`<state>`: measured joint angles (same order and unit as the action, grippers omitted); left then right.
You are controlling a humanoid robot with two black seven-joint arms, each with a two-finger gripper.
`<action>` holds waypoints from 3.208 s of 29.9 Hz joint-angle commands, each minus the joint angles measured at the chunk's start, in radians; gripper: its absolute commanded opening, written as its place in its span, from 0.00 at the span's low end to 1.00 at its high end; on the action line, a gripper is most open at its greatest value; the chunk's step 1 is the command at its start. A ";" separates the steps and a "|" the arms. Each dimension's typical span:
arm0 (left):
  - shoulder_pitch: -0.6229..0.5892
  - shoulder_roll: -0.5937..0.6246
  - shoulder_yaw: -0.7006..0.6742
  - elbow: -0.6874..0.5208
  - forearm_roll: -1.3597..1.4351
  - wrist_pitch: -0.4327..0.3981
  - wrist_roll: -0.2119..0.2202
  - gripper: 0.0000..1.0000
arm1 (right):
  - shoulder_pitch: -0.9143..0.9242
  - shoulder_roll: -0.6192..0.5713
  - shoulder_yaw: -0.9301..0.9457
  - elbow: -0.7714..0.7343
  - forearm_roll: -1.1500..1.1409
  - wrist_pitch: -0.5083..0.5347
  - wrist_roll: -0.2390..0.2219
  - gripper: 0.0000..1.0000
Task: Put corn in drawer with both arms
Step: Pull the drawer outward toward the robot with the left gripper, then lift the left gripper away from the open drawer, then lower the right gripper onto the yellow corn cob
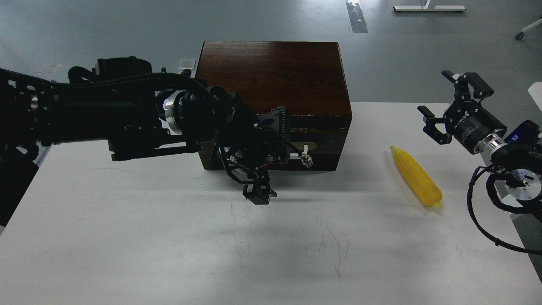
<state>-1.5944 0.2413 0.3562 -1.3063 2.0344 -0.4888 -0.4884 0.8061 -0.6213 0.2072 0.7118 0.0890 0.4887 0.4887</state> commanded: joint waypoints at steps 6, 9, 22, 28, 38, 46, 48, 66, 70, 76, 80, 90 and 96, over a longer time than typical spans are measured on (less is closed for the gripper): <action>-0.010 0.015 -0.002 -0.087 -0.003 0.000 0.000 0.98 | 0.001 0.000 0.000 0.002 0.000 0.000 0.000 1.00; -0.010 0.027 -0.002 -0.120 -0.003 0.000 0.000 0.98 | 0.001 -0.002 0.000 0.002 0.000 0.000 0.000 1.00; -0.024 0.059 -0.011 -0.185 -0.002 0.000 0.000 0.98 | 0.002 -0.011 0.001 0.003 0.000 0.000 0.000 1.00; -0.041 0.062 -0.017 -0.177 -0.002 0.000 0.000 0.98 | 0.002 -0.011 0.001 0.003 0.000 0.000 0.000 1.00; -0.067 0.105 -0.098 -0.191 -0.014 0.000 0.000 0.98 | 0.001 -0.011 0.001 0.003 0.000 0.000 0.000 1.00; -0.065 0.257 -0.299 -0.182 -0.503 0.000 0.000 0.98 | 0.001 -0.026 0.001 0.003 0.000 0.000 0.000 1.00; -0.056 0.305 -0.339 -0.150 -0.665 0.000 0.000 0.98 | -0.001 -0.026 0.001 0.005 0.000 0.000 0.000 1.00; 0.399 0.683 -0.393 0.079 -1.819 0.000 0.000 0.98 | -0.001 -0.074 -0.012 0.018 -0.005 0.000 0.000 1.00; 0.503 0.693 -0.405 0.129 -1.953 0.000 0.000 0.98 | -0.001 -0.095 -0.014 0.034 -0.049 0.000 0.000 1.00; 0.669 0.650 -0.518 0.248 -2.045 0.000 0.000 0.98 | 0.018 -0.158 -0.014 0.092 -0.248 0.000 0.000 1.00; 0.766 0.587 -0.598 0.289 -2.045 0.000 0.000 0.98 | 0.062 -0.210 -0.015 0.120 -0.444 0.000 0.000 1.00; 0.818 0.487 -0.649 0.358 -2.034 0.000 0.000 0.98 | 0.171 -0.298 -0.019 0.195 -1.041 0.000 0.000 1.00; 0.818 0.483 -0.651 0.358 -2.033 0.000 0.000 0.98 | 0.205 -0.279 -0.035 0.199 -1.363 0.000 0.000 1.00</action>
<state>-0.7758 0.7252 -0.2939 -0.9480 0.0012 -0.4887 -0.4888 0.9953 -0.9146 0.1880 0.9115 -1.1444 0.4890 0.4888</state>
